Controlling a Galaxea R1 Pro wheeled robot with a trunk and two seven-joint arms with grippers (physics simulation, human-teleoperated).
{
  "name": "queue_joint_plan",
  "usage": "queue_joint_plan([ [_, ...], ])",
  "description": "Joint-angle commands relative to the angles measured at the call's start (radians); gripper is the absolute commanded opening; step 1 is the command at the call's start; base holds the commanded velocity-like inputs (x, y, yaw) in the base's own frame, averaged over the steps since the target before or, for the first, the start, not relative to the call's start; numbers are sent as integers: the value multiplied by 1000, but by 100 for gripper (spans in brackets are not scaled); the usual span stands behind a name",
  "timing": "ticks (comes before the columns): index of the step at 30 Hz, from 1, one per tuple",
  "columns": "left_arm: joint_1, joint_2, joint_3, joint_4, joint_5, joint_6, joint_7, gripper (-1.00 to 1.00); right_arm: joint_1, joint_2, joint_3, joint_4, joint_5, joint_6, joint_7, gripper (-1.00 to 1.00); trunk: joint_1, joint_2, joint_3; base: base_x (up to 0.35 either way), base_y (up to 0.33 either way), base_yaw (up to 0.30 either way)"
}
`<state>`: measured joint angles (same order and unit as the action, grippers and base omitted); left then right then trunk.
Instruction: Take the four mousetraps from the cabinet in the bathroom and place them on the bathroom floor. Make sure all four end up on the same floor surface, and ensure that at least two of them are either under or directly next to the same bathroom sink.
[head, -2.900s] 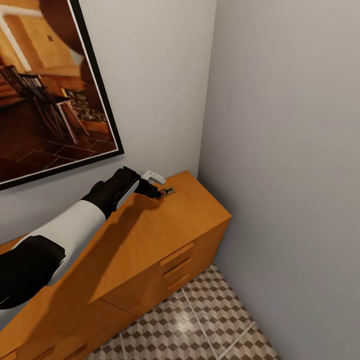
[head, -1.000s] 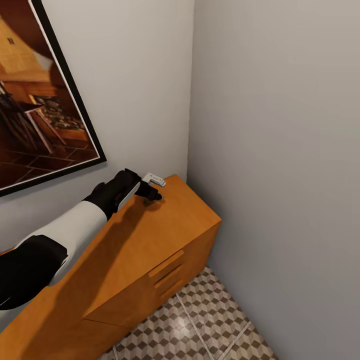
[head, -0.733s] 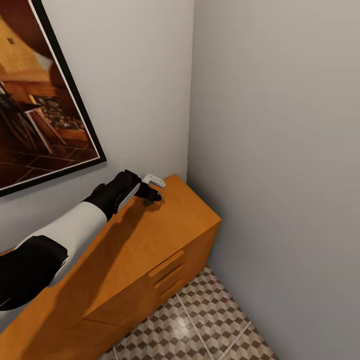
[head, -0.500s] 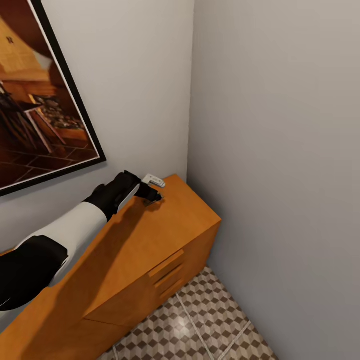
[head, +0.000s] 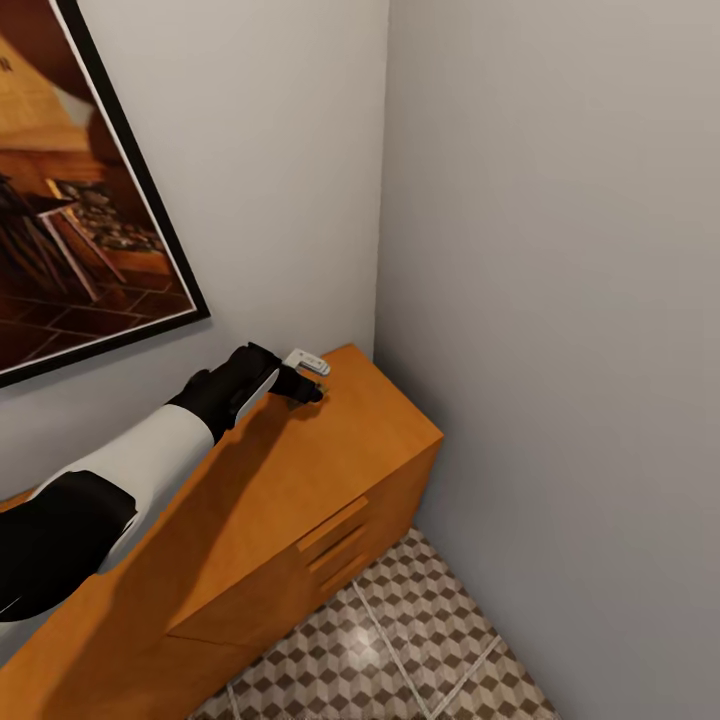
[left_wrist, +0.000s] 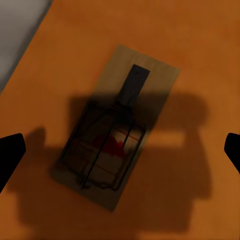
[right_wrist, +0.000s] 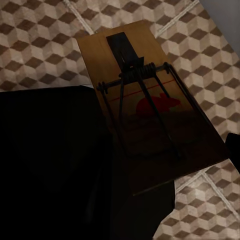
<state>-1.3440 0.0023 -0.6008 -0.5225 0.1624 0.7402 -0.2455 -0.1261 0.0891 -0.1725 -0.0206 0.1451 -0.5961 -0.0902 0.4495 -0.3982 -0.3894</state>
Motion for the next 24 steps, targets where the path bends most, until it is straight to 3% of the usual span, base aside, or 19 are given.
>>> queue_joint_plan([
  [1,-1,1,-5,-1,9,5,3,100,0,1,-6,1,11,-2,-11,-100,0,-2,-3,0,0,0],
  [24,-1,1,-5,0,9,4,3,100,0,0,-6,1,11,-2,-11,-100,0,-2,-27,0,0,0],
])
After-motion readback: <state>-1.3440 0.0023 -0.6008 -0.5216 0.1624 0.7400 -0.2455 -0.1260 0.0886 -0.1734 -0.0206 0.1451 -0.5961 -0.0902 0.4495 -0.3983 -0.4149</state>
